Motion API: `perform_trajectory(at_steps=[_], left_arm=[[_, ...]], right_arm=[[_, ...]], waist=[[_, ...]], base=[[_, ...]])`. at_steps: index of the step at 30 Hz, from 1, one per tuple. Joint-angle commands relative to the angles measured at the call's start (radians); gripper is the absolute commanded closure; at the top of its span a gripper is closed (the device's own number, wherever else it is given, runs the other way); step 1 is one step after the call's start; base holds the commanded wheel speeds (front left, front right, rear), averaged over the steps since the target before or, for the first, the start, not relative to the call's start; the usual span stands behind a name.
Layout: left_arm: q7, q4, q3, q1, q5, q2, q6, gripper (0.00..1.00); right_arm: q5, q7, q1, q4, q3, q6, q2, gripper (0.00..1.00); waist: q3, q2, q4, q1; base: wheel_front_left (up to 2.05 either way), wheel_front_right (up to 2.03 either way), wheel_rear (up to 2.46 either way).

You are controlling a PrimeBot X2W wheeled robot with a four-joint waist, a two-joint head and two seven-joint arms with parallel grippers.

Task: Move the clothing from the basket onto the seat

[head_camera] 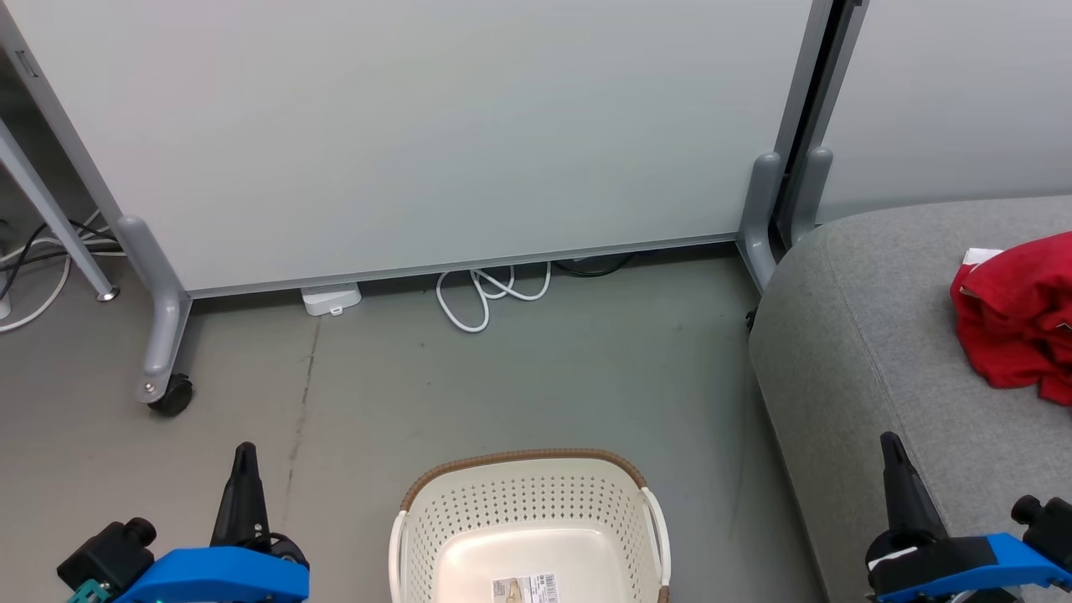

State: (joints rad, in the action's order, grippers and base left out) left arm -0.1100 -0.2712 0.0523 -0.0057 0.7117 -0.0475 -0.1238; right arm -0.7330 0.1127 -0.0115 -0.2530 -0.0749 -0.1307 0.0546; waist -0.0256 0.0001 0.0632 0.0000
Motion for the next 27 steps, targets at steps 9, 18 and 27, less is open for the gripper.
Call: perform_trajectory(at_steps=[9, 18, 27], left_arm=[[0.036, 0.019, 0.015, -0.045, 0.146, -0.003, -0.004, 1.00], [0.065, 0.020, 0.022, -0.055, 0.258, -0.003, -0.005, 1.00], [0.091, 0.022, 0.028, -0.064, 0.362, -0.004, -0.006, 1.00]], right_arm=[[-0.143, -0.037, -0.040, 0.014, -0.010, 0.000, 0.000, 1.00], [-0.254, -0.066, -0.050, 0.014, -0.014, 0.000, -0.001, 1.00], [-0.355, -0.093, -0.059, 0.014, -0.019, 0.000, -0.002, 1.00]], waist=[[0.003, -0.0001, -0.007, 0.0000], [0.006, -0.0001, -0.013, 0.0000], [0.009, -0.0001, -0.019, 0.0000]], base=[[0.00, 0.00, 0.00], [0.00, 0.00, 0.00], [0.00, 0.00, 0.00]])
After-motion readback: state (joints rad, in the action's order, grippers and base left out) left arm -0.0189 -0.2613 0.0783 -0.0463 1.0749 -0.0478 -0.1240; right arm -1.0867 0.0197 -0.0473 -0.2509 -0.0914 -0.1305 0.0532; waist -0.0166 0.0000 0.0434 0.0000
